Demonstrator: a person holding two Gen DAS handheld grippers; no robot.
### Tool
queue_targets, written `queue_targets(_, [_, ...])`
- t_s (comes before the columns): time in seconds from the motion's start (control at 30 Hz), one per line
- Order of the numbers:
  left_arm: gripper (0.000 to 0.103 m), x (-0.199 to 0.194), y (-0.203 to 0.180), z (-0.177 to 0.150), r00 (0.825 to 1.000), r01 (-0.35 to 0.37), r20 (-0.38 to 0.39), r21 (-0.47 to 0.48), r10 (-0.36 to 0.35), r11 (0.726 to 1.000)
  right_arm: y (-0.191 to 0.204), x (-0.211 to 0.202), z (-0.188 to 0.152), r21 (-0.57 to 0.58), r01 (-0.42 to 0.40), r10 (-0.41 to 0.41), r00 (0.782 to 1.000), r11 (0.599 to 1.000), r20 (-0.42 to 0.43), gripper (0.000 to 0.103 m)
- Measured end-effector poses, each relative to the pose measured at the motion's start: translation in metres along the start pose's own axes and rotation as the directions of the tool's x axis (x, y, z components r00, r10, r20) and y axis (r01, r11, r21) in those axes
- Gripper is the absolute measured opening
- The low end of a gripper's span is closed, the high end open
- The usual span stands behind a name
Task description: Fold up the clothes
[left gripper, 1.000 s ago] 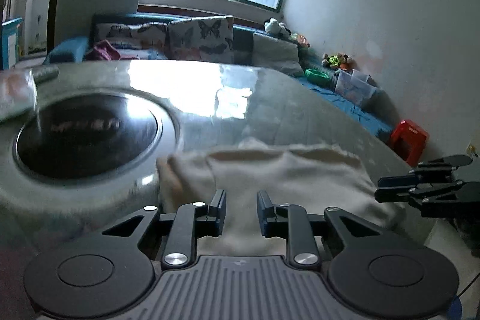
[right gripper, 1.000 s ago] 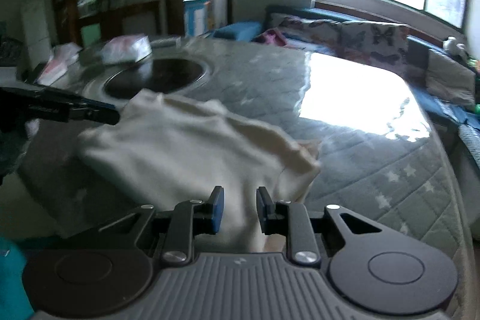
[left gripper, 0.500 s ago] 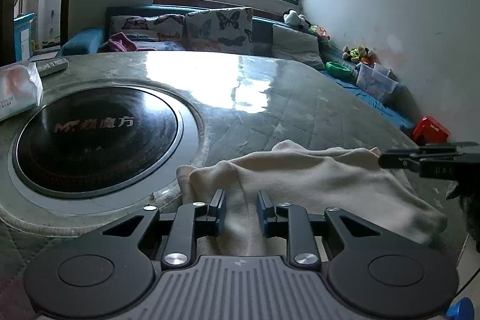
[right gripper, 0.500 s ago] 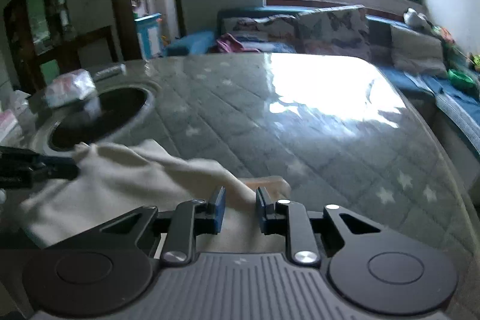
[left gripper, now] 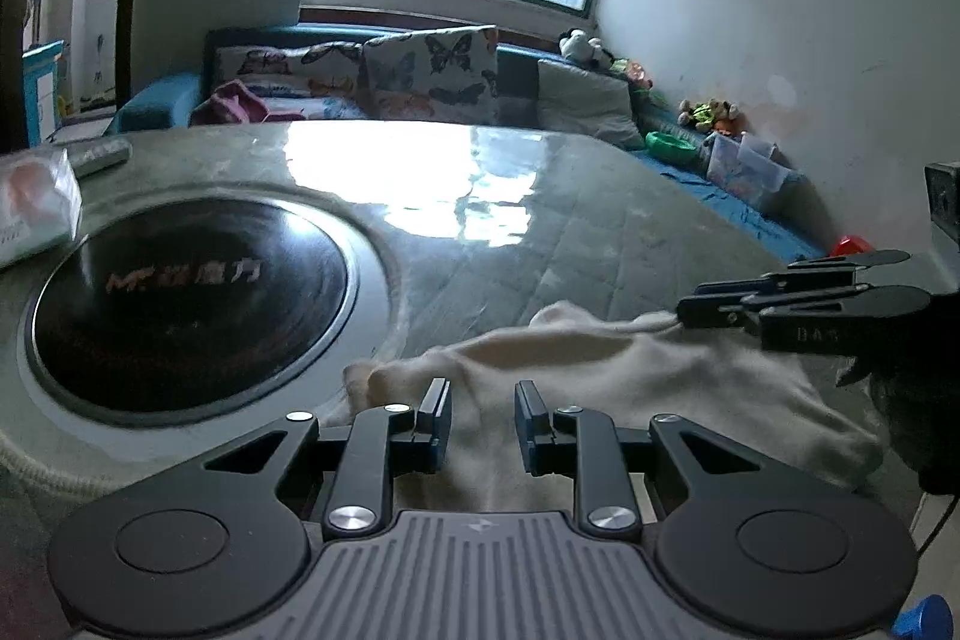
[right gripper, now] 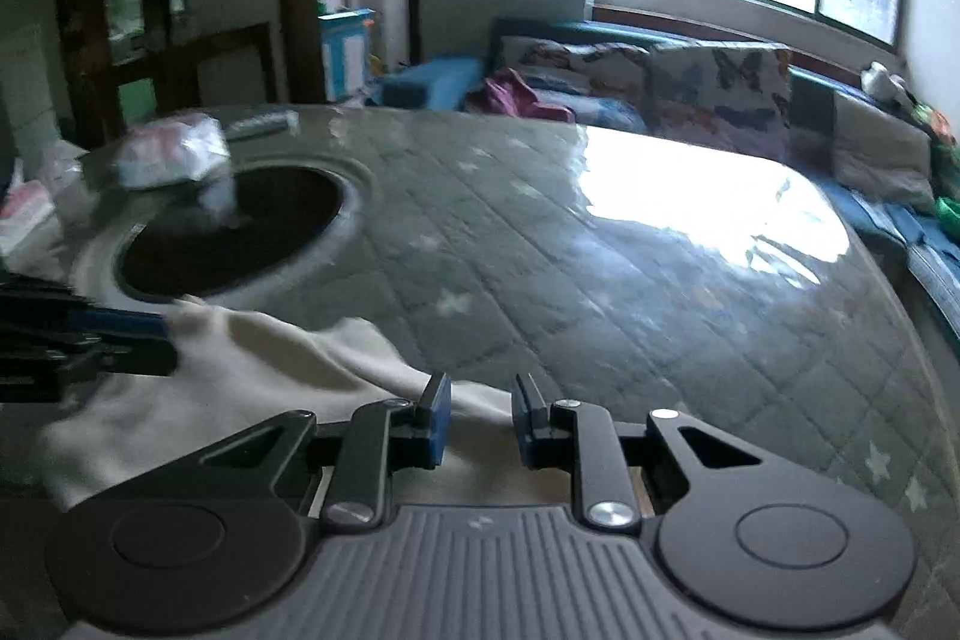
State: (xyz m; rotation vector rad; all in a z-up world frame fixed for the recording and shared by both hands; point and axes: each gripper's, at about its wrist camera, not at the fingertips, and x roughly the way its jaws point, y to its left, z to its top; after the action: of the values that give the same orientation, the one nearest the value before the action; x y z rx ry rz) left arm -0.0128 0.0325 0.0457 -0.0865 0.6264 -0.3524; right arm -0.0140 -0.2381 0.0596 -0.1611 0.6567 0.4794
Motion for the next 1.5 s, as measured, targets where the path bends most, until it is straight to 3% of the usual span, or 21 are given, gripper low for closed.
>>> queue_targets(0.2, [0.025,0.015,-0.010,0.009,1.000,0.005,-0.003,0.029,-0.005,1.000,0.024,0.016,0.005,-0.059,-0.055,0.053,0.998,0.997,-0.036,0.021])
queue_targets(0.6, [0.026,0.043,-0.009,0.015,0.999,-0.013,-0.050,0.018,0.014,1.000,0.034,0.035,0.012,-0.070,-0.045,0.041,0.997,0.997,-0.063,0.034])
queue_targets(0.73, [0.041,0.034,-0.009,0.017,0.999,-0.012,-0.034,0.021,0.013,1.000,0.033,0.026,0.012,-0.067,-0.039,0.037,0.998,0.997,-0.041,0.044])
queue_targets(1.1, [0.055,0.012,-0.001,0.009,0.998,-0.061,-0.027,-0.015,0.060,0.998,0.049,-0.002,0.007,-0.090,-0.039,0.040,0.999,0.995,0.009,0.064])
queue_targets(1.2, [0.059,0.006,0.001,0.005,0.997,-0.075,-0.028,-0.023,0.075,0.997,0.055,-0.011,0.003,-0.106,-0.038,0.041,0.999,0.994,0.025,0.076])
queue_targets(1.5, [0.072,-0.015,0.006,-0.005,0.995,-0.103,-0.016,-0.055,0.102,0.993,0.065,-0.031,-0.011,-0.094,-0.024,0.029,0.998,0.995,0.053,0.090])
